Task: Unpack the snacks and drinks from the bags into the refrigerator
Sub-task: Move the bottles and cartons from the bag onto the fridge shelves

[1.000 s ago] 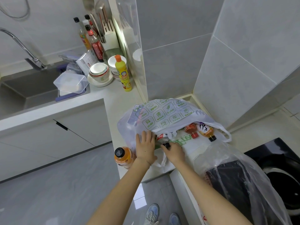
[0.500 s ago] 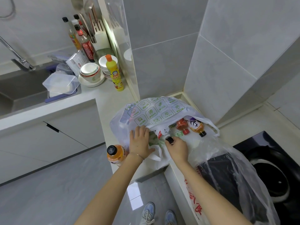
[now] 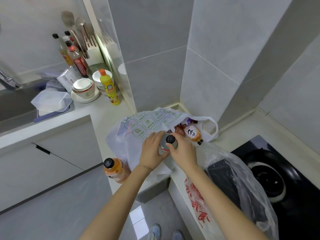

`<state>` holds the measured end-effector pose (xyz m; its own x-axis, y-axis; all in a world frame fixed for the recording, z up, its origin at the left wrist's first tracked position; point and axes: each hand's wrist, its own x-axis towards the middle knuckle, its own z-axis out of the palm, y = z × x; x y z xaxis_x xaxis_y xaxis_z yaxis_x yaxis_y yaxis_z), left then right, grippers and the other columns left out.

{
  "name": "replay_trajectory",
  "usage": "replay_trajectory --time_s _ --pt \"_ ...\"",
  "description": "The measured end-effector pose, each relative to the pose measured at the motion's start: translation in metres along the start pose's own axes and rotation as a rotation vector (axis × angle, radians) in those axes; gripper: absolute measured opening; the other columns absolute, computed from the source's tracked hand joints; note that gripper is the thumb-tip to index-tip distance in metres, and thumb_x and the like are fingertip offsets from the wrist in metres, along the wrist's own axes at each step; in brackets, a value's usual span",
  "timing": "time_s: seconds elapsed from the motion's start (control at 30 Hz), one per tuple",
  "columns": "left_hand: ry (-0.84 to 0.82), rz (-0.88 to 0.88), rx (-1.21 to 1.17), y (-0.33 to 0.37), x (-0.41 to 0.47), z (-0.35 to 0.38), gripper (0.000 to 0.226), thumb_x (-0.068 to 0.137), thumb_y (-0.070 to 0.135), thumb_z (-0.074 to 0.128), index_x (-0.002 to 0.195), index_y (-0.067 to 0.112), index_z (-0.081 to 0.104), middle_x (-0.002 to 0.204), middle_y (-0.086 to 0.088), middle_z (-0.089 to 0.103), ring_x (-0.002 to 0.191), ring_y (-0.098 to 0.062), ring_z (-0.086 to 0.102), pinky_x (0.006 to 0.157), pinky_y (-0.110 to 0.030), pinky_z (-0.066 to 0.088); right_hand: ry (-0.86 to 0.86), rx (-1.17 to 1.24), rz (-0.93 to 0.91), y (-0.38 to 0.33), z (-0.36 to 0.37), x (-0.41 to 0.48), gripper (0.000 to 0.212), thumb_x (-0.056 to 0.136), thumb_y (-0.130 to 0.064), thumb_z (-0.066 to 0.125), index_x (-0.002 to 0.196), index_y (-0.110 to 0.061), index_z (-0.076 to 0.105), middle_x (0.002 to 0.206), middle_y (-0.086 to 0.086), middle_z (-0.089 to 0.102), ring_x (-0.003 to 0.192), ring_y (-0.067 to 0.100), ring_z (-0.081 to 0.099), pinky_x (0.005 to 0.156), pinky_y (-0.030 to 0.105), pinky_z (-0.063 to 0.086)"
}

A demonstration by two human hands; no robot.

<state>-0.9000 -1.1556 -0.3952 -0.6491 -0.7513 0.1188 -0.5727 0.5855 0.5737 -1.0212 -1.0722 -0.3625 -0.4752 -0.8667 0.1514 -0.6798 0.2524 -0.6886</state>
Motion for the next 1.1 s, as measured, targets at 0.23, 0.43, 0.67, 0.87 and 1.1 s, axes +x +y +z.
replay_trajectory --time_s 0.23,0.43,0.67,0.87,1.1 --pt "-0.015 -0.063 -0.129 0.006 0.0 -0.006 0.067 0.064 0.059 0.075 0.119 0.025 0.057 0.113 0.011 0.064 0.102 -0.015 0.059 0.088 -0.041 0.047 -0.114 0.261 0.078 0.009 -0.011 -0.002 0.049 0.087 -0.02 0.068 0.132 -0.023 0.05 0.126 -0.009 0.057 0.117 0.007 0.052 0.098 0.028 0.045" --pt "-0.059 -0.074 -0.1 0.001 -0.006 -0.021 0.07 0.066 0.056 0.073 0.126 0.026 0.053 0.114 0.004 0.064 0.104 -0.02 0.059 0.088 -0.042 0.048 -0.454 0.347 0.161 0.026 -0.001 -0.003 0.081 0.076 -0.008 0.074 0.143 -0.025 0.031 0.135 -0.009 0.044 0.127 0.008 0.043 0.094 0.008 0.036" --pt "0.09 0.002 0.006 -0.005 -0.031 -0.074 0.053 0.086 0.031 0.069 0.134 0.016 0.053 0.132 0.001 0.06 0.123 -0.02 0.053 0.103 -0.029 0.039 -0.266 0.538 0.281 0.008 0.039 0.001 0.089 0.069 -0.017 0.086 0.137 -0.02 0.029 0.131 -0.007 0.047 0.123 0.01 0.049 0.097 0.023 0.041" --pt "0.16 -0.171 0.105 -0.03 -0.058 -0.143 0.049 0.087 0.042 0.066 0.131 0.023 0.055 0.131 0.004 0.059 0.119 -0.021 0.052 0.096 -0.032 0.04 -0.065 0.503 0.289 -0.011 0.051 0.004 0.082 0.07 -0.019 0.086 0.135 -0.015 0.038 0.124 -0.008 0.05 0.113 0.008 0.049 0.094 0.023 0.041" --pt "0.076 -0.407 -0.001 -0.063 -0.104 -0.141 0.07 0.074 0.055 0.073 0.132 0.024 0.049 0.127 0.007 0.058 0.117 -0.017 0.053 0.094 -0.033 0.044 0.091 0.32 0.116 -0.042 0.033 -0.002 0.072 0.063 -0.041 0.086 0.122 -0.021 0.052 0.12 -0.006 0.062 0.112 0.014 0.057 0.089 0.033 0.05"
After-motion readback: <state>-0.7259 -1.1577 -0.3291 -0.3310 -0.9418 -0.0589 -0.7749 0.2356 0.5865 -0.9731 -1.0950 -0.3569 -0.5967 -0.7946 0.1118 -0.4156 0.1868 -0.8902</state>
